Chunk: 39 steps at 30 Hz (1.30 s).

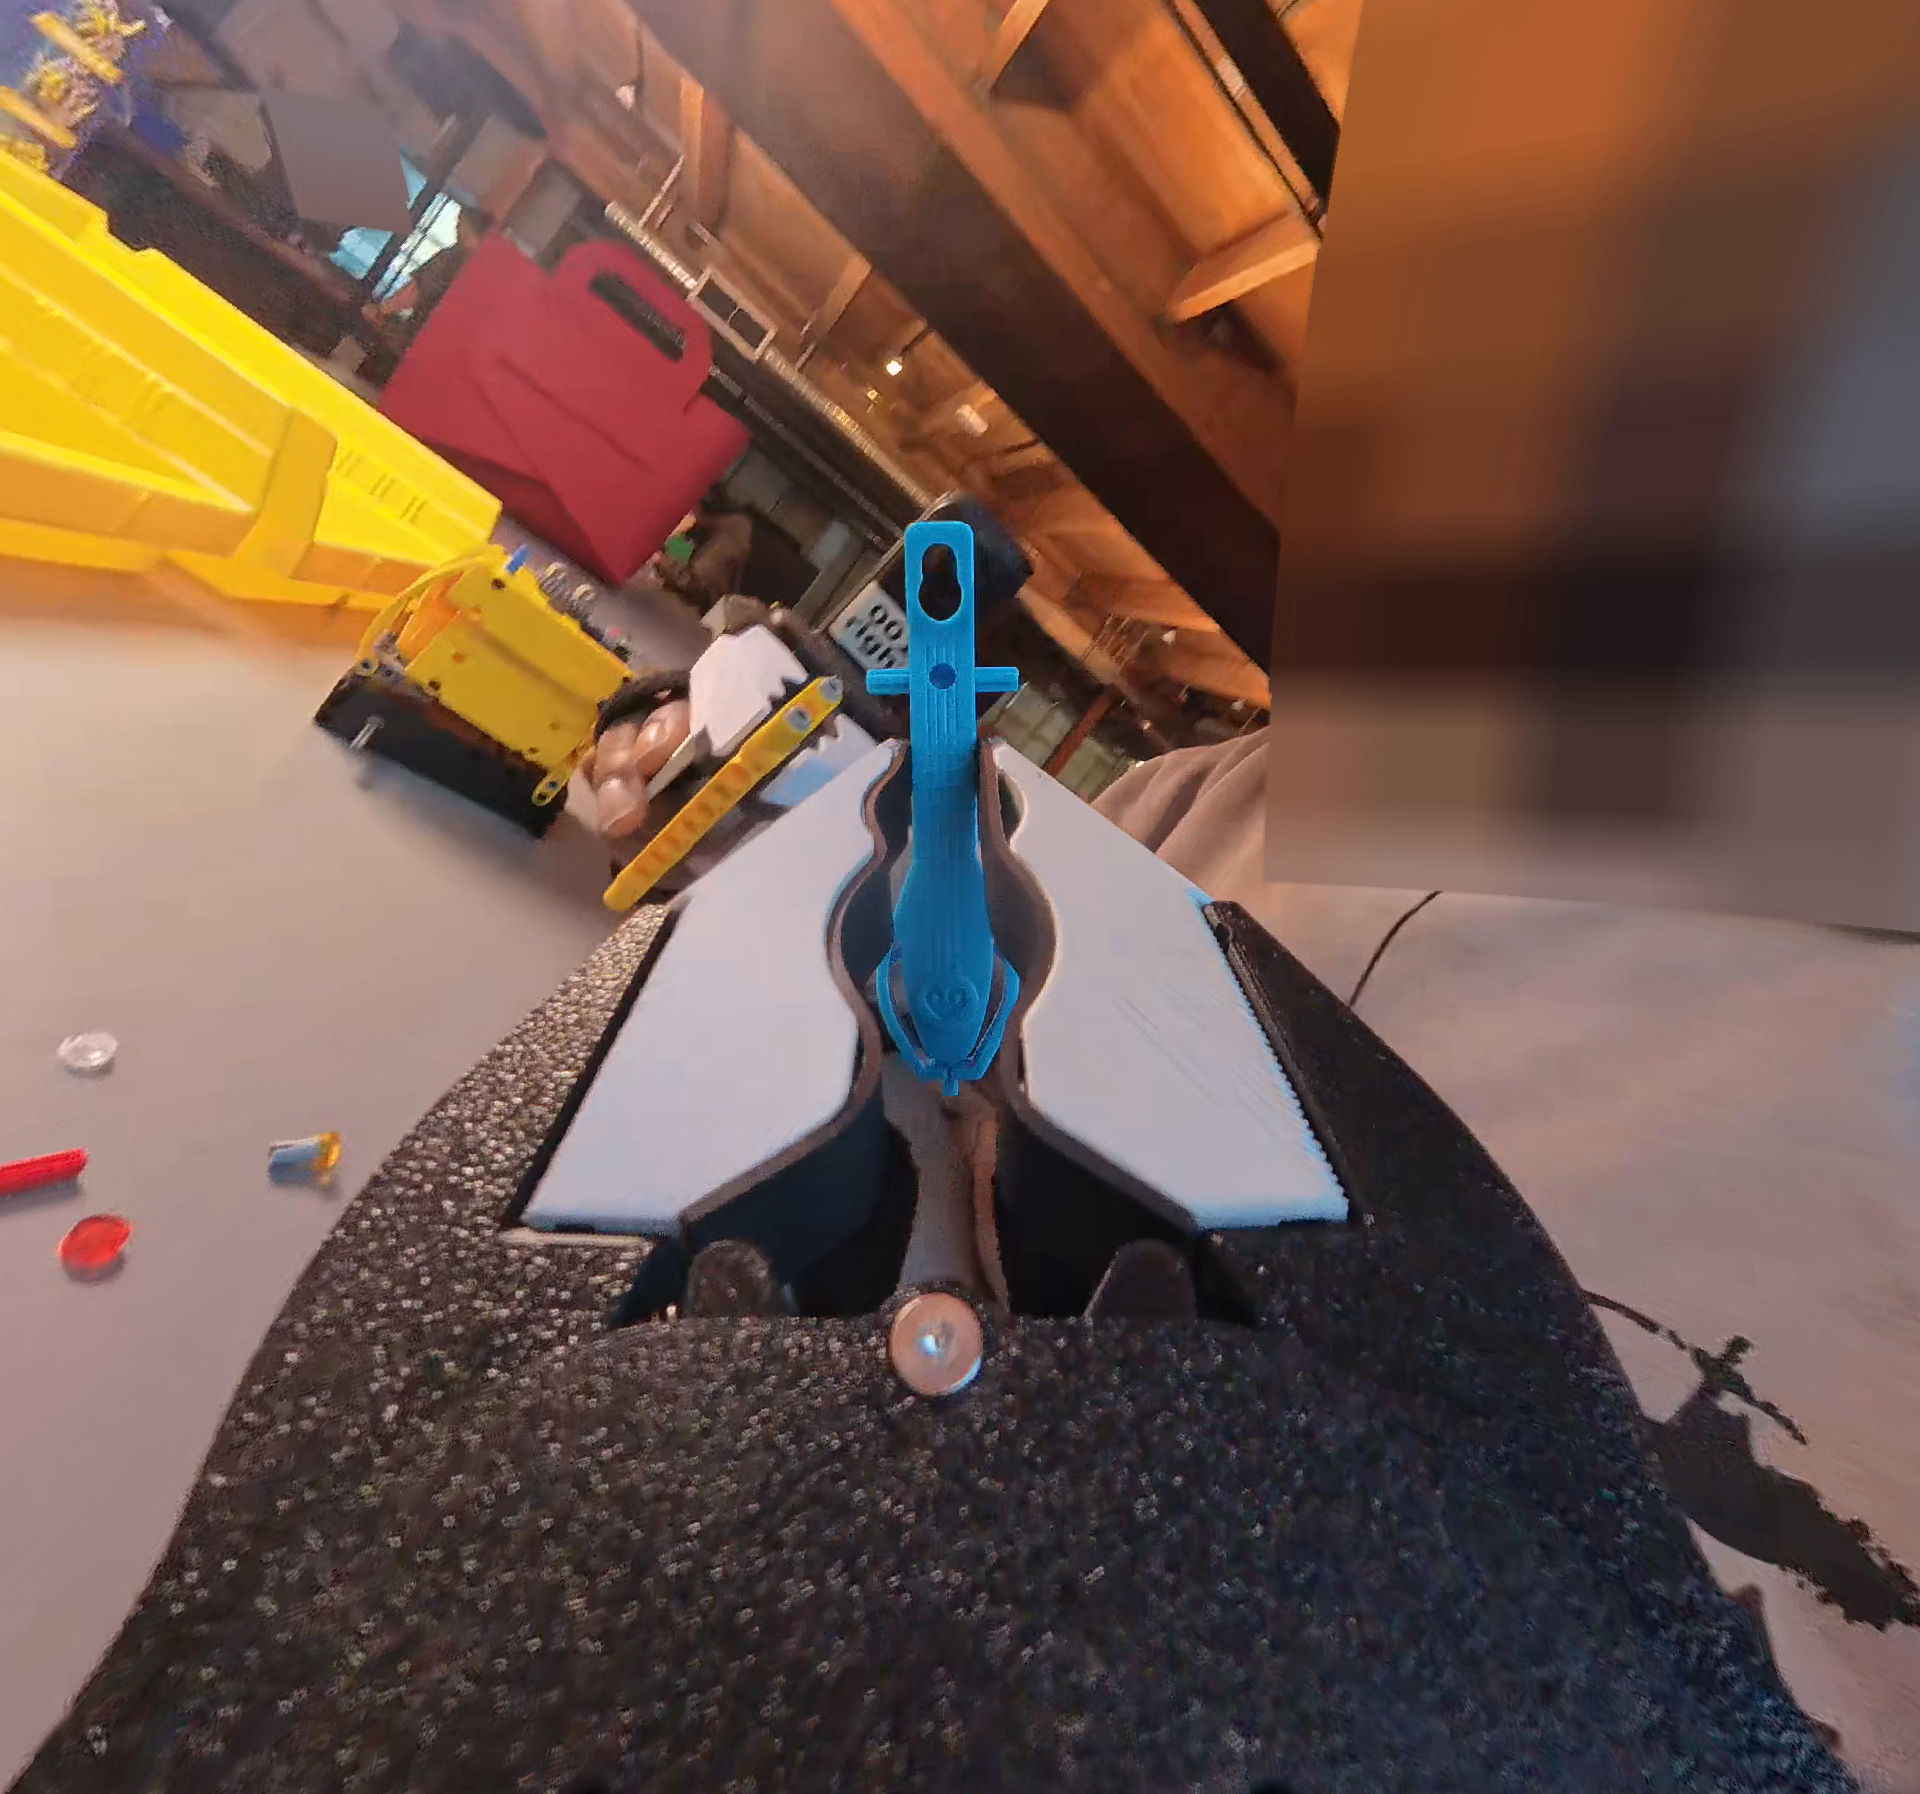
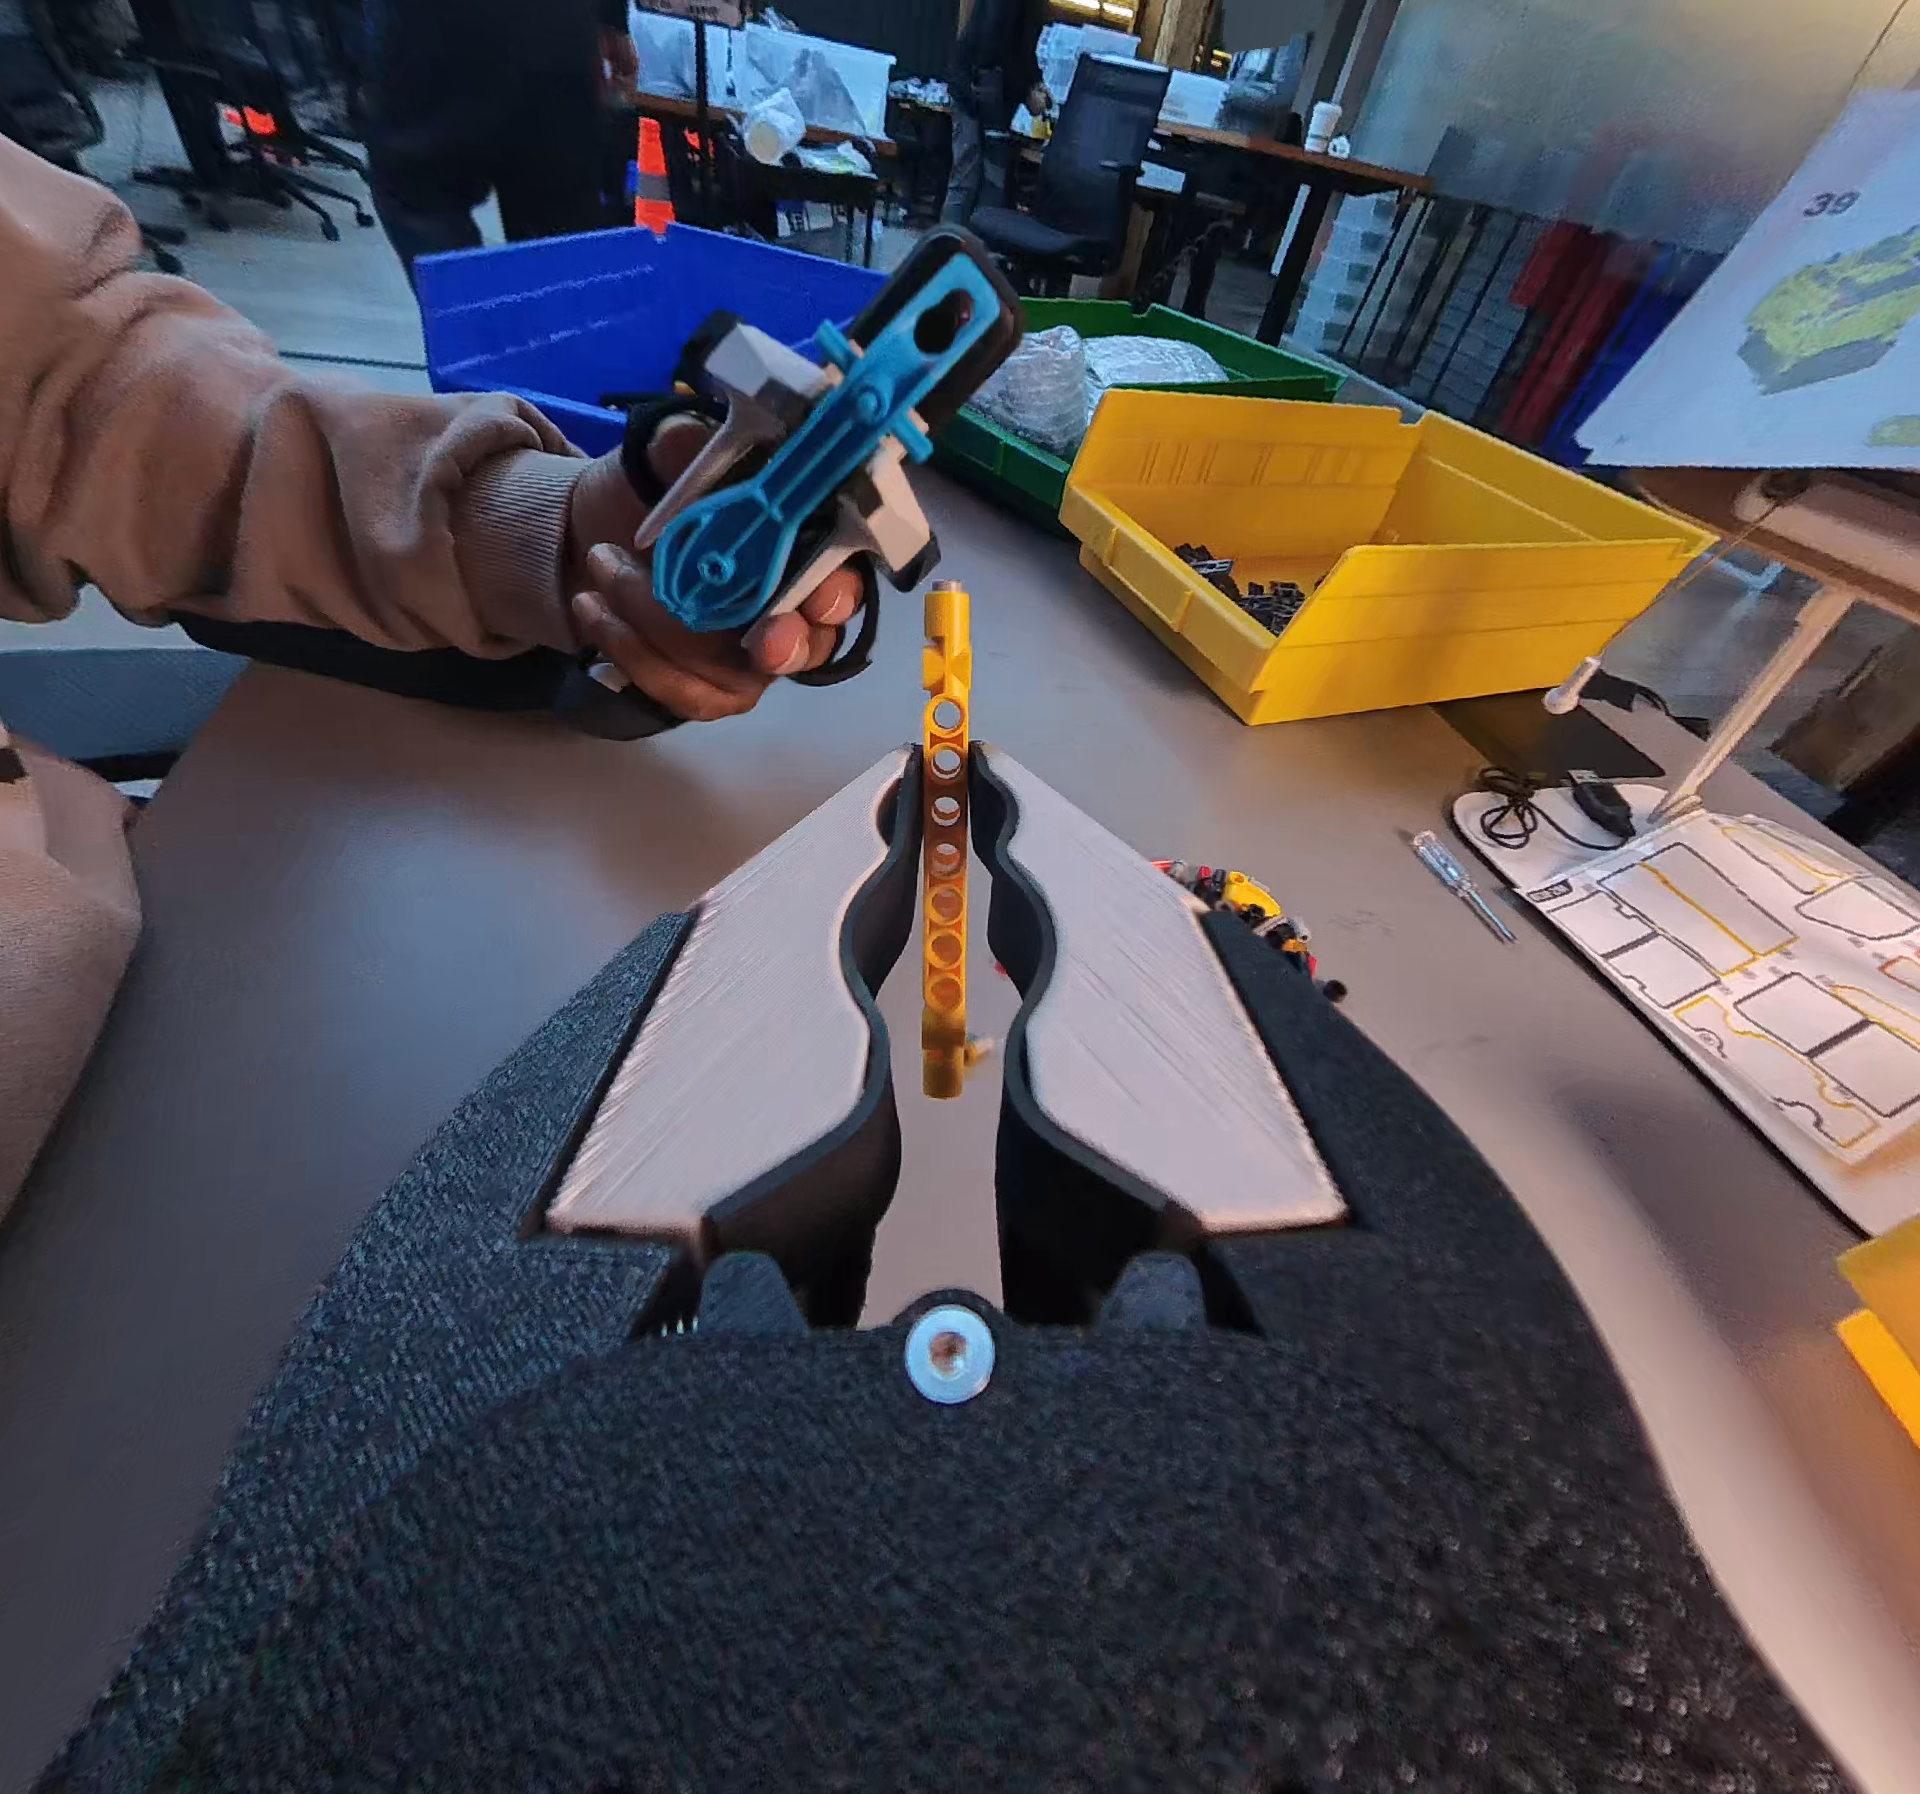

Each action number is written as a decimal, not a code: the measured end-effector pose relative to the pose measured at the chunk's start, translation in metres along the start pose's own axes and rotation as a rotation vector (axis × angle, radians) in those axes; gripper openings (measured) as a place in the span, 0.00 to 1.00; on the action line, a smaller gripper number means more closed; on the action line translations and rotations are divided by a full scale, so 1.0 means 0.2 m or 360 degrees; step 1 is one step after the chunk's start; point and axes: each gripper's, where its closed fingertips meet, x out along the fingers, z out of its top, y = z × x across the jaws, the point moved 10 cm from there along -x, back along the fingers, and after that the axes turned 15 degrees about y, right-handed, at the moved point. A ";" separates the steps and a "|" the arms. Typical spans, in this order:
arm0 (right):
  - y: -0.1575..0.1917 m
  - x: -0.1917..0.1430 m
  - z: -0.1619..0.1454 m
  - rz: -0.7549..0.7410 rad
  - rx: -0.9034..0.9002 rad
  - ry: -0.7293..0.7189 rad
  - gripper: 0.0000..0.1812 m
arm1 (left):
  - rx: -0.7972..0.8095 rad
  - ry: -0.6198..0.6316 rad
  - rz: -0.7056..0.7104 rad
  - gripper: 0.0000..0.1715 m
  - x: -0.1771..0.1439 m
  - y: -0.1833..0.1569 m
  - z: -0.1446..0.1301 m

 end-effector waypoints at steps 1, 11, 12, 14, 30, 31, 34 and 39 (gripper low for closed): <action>0.00 0.00 0.00 -0.0023 -0.0024 0.0003 0.04 | 0.0005 0.0036 0.0038 0.06 0.01 0.00 -0.01; 0.02 0.01 0.00 -0.0070 -0.0084 0.0050 0.04 | 0.0047 0.0354 0.0434 0.06 0.05 0.05 -0.05; 0.02 0.02 -0.01 -0.0083 -0.0088 0.0072 0.04 | 0.0073 0.0403 0.0493 0.06 0.06 0.05 -0.05; 0.01 0.02 -0.02 -0.0096 -0.0104 0.0109 0.04 | 0.0116 0.0469 0.0591 0.06 0.07 0.05 -0.06; 0.00 0.11 -0.12 -0.0204 -0.0237 0.0369 0.04 | 0.0047 0.0799 0.0971 0.06 0.05 0.10 -0.12; 0.01 0.11 -0.12 -0.0208 -0.0258 0.0379 0.04 | 0.0024 0.0811 0.0974 0.06 0.05 0.11 -0.13; 0.02 0.12 -0.13 -0.0226 -0.0321 0.0408 0.04 | -0.0034 0.0833 0.0989 0.06 0.04 0.12 -0.14; 0.03 0.13 -0.15 -0.0280 -0.0448 0.0504 0.04 | -0.0115 0.0899 0.0996 0.06 0.04 0.13 -0.16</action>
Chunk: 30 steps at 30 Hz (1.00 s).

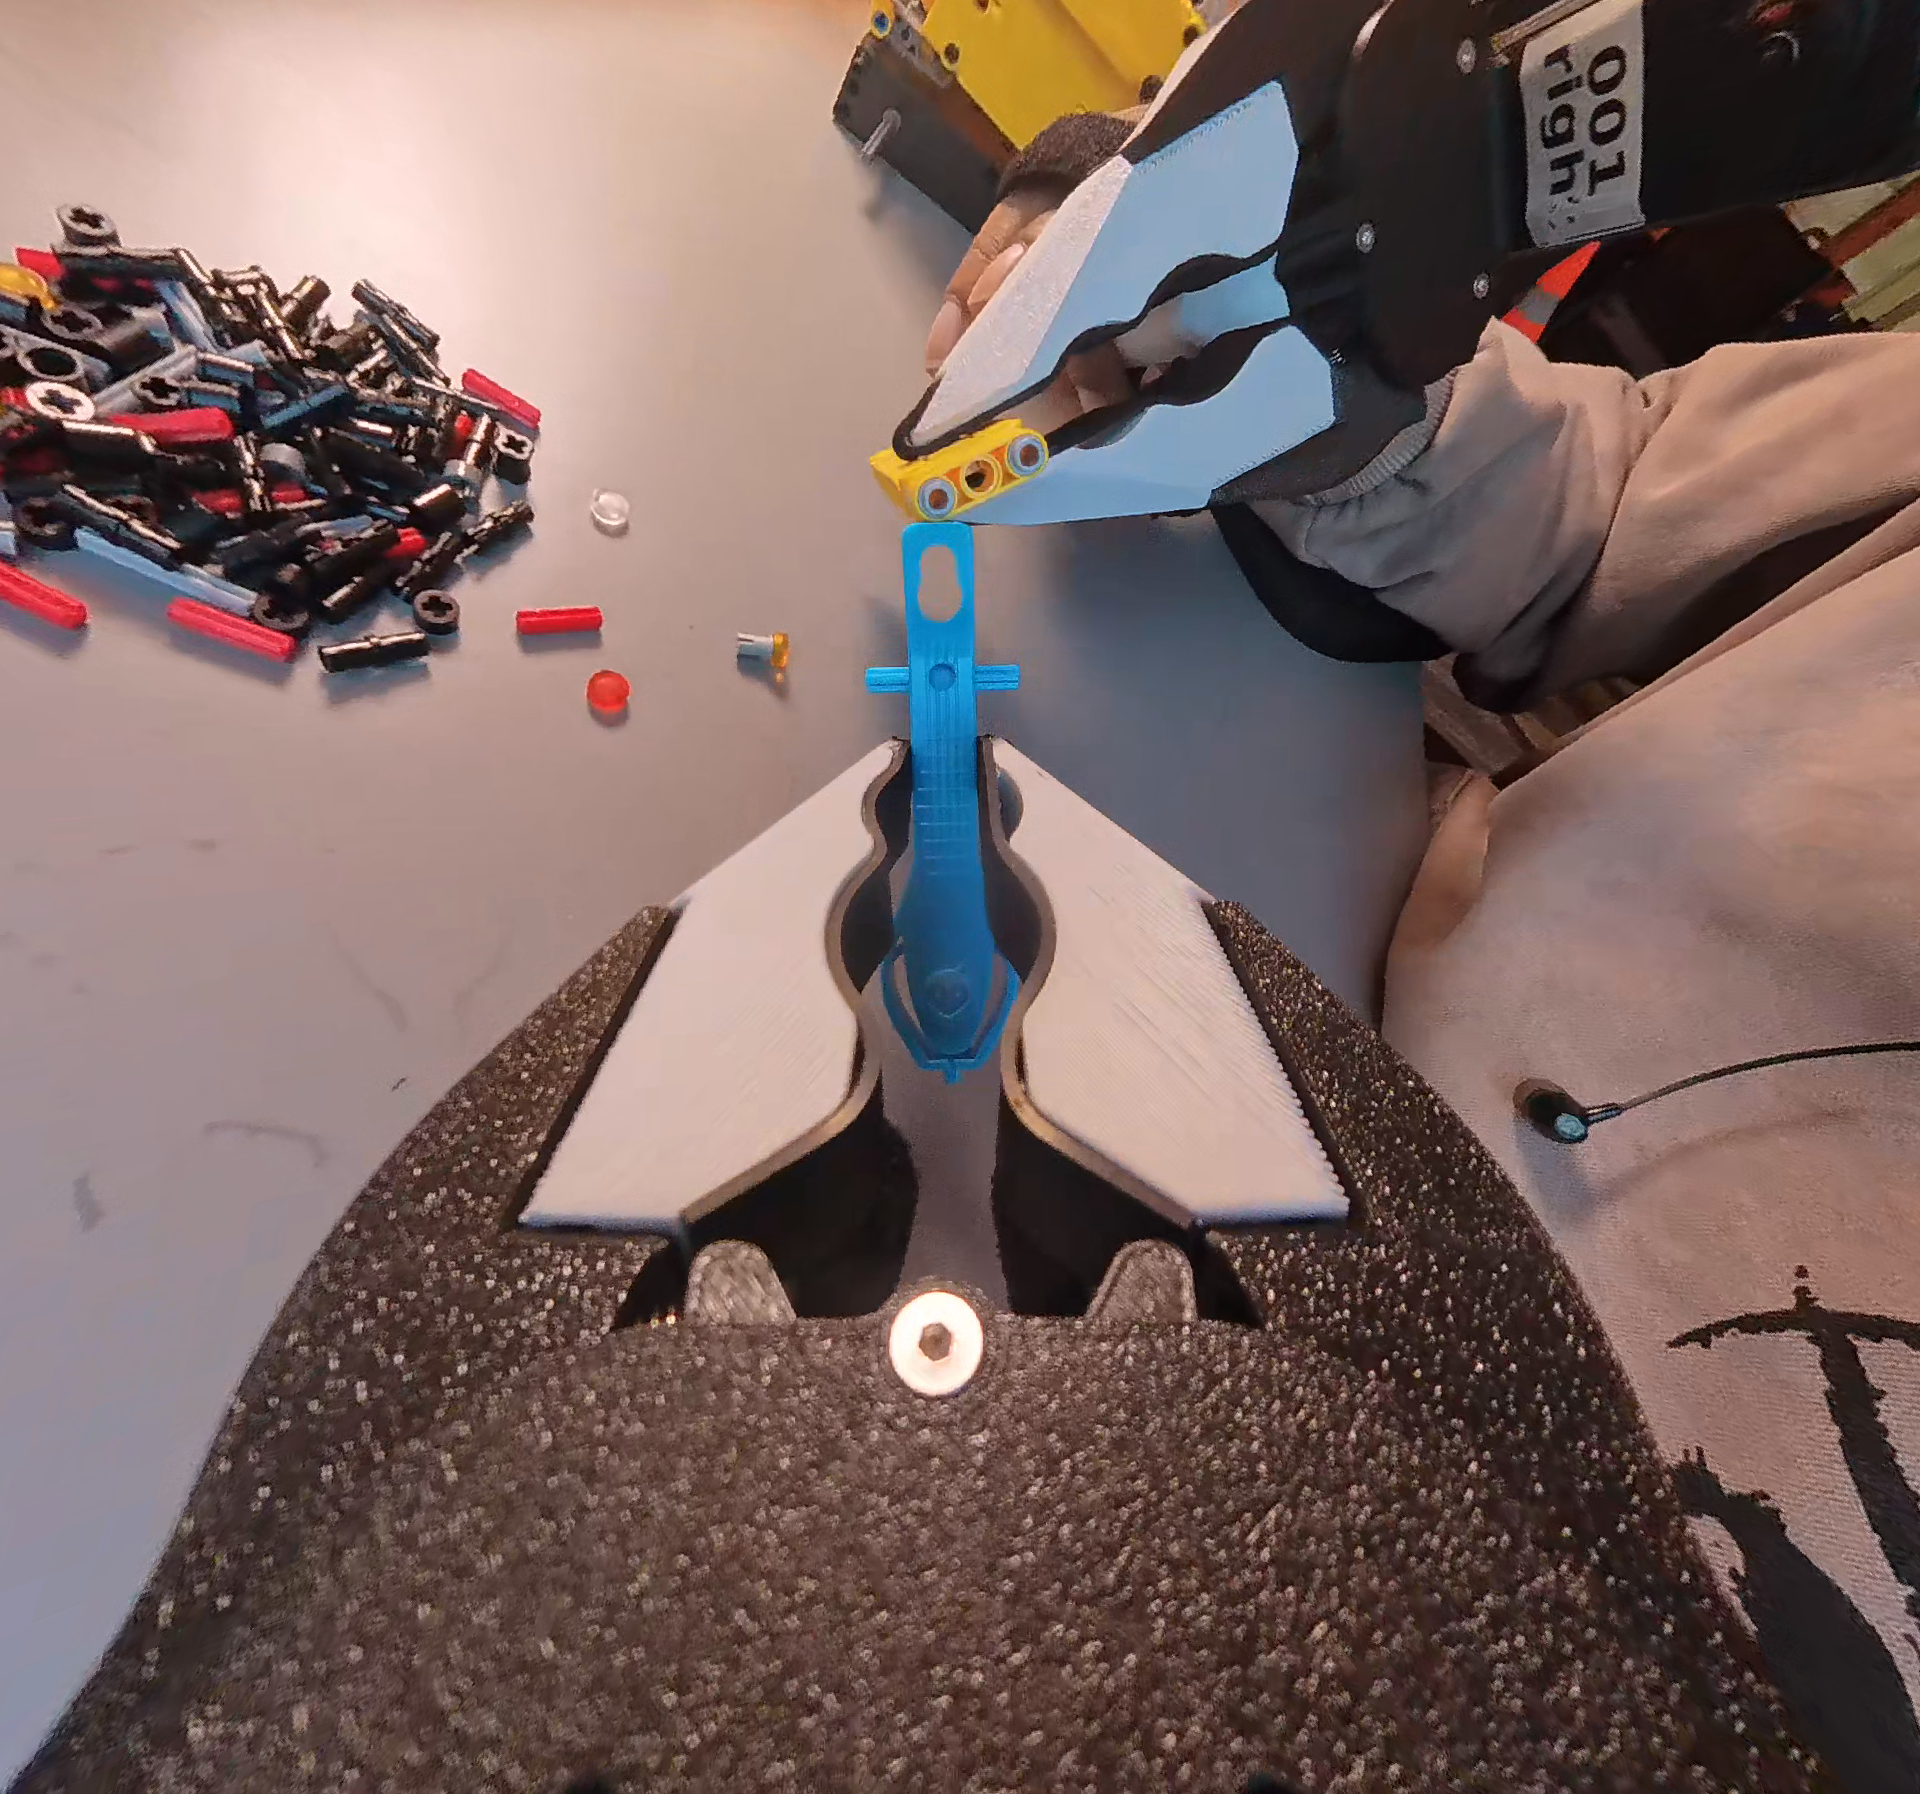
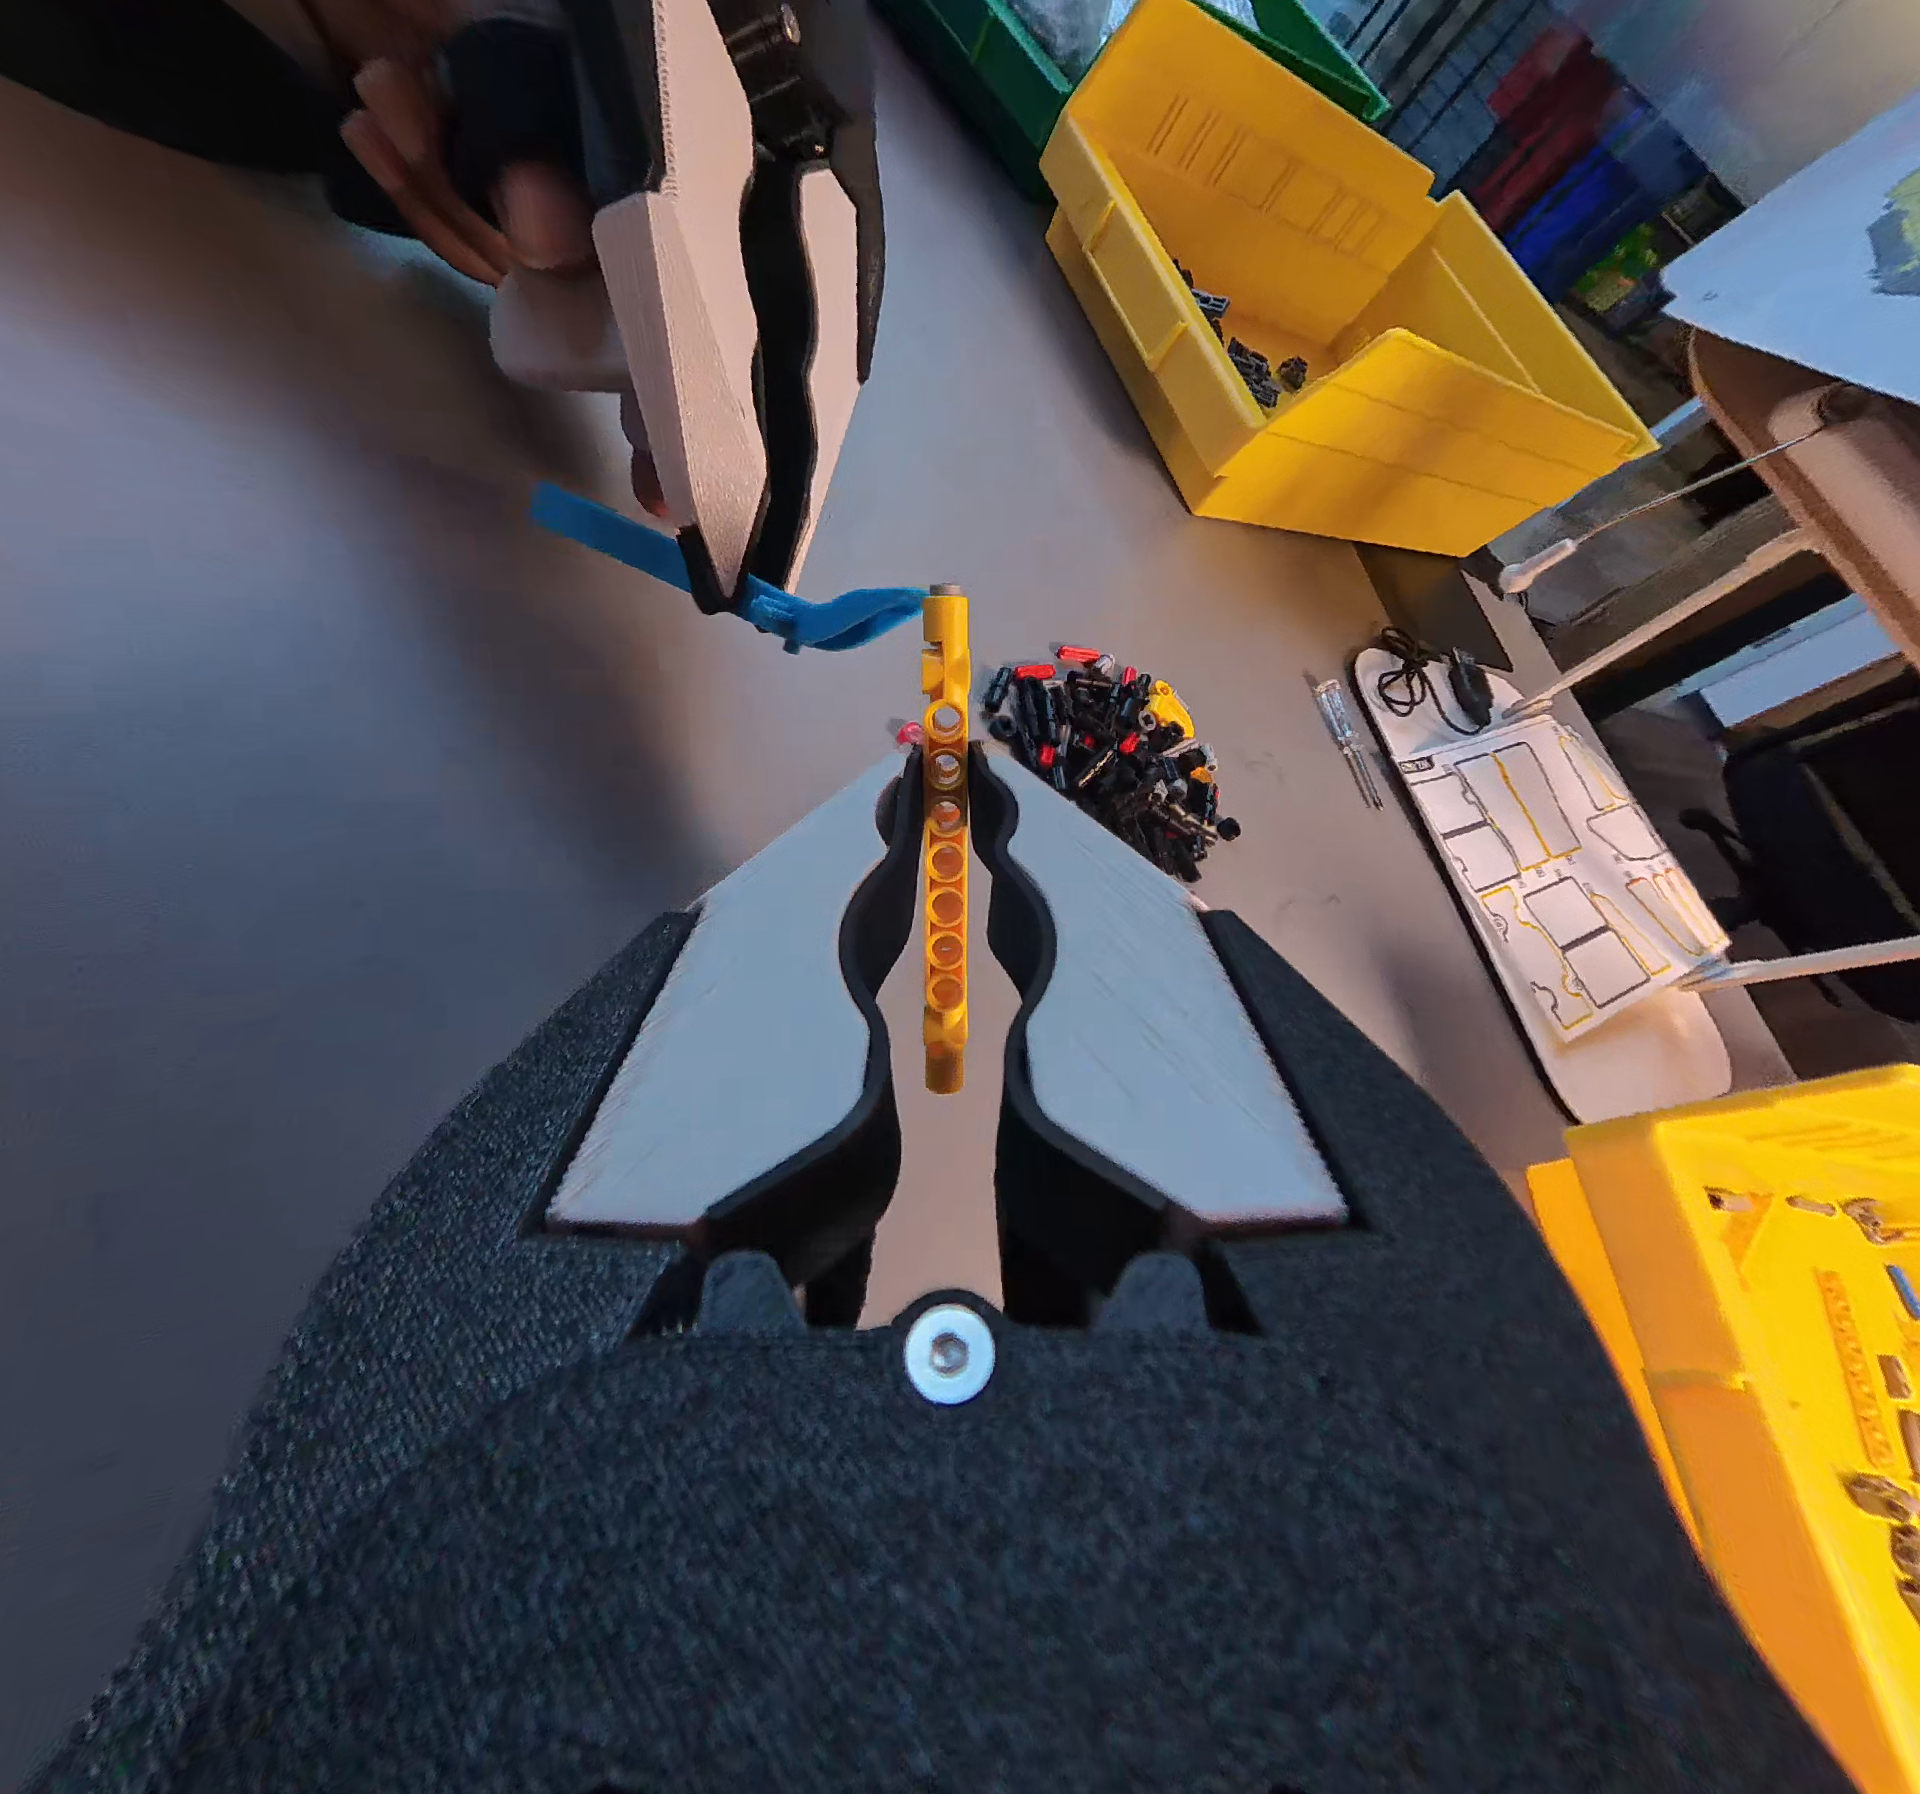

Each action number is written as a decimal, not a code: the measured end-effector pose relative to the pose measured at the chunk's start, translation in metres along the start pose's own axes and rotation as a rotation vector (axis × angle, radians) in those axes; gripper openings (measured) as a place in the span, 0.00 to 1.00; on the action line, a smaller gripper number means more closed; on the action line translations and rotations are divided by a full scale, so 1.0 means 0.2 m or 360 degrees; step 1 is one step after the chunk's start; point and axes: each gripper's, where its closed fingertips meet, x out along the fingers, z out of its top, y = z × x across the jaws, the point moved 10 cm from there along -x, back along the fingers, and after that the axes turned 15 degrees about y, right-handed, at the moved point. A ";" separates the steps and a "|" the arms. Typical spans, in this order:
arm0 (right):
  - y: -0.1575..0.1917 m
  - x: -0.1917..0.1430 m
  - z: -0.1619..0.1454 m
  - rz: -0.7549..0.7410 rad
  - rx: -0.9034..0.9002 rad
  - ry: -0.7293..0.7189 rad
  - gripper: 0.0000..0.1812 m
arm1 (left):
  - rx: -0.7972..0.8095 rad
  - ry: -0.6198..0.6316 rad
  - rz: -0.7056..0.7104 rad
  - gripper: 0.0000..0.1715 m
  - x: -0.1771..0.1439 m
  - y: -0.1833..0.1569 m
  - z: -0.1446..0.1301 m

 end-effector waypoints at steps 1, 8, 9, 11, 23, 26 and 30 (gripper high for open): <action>0.01 0.01 0.00 0.0003 -0.0017 0.0012 0.03 | -0.0010 0.0011 0.0006 0.06 0.00 0.00 0.00; 0.04 0.04 -0.01 -0.0002 -0.0135 0.0108 0.04 | -0.0031 0.0049 0.0005 0.06 0.01 0.01 -0.02; 0.04 0.05 -0.02 -0.0003 -0.0152 0.0116 0.04 | -0.0034 0.0041 -0.0002 0.06 0.00 0.00 -0.02; 0.05 0.05 -0.01 0.0011 -0.0177 0.0107 0.04 | -0.0040 0.0044 0.0004 0.06 0.00 0.01 -0.02; 0.10 0.05 0.01 -0.0078 -0.0414 0.0089 0.03 | -0.0076 0.0129 -0.0064 0.06 0.02 0.00 -0.04; 0.10 0.05 0.01 -0.0115 -0.0429 0.0082 0.03 | -0.0098 0.0158 -0.0086 0.06 0.02 0.00 -0.04; 0.11 0.05 0.01 -0.0109 -0.0432 0.0071 0.04 | -0.0102 0.0186 -0.0086 0.06 0.03 -0.01 -0.05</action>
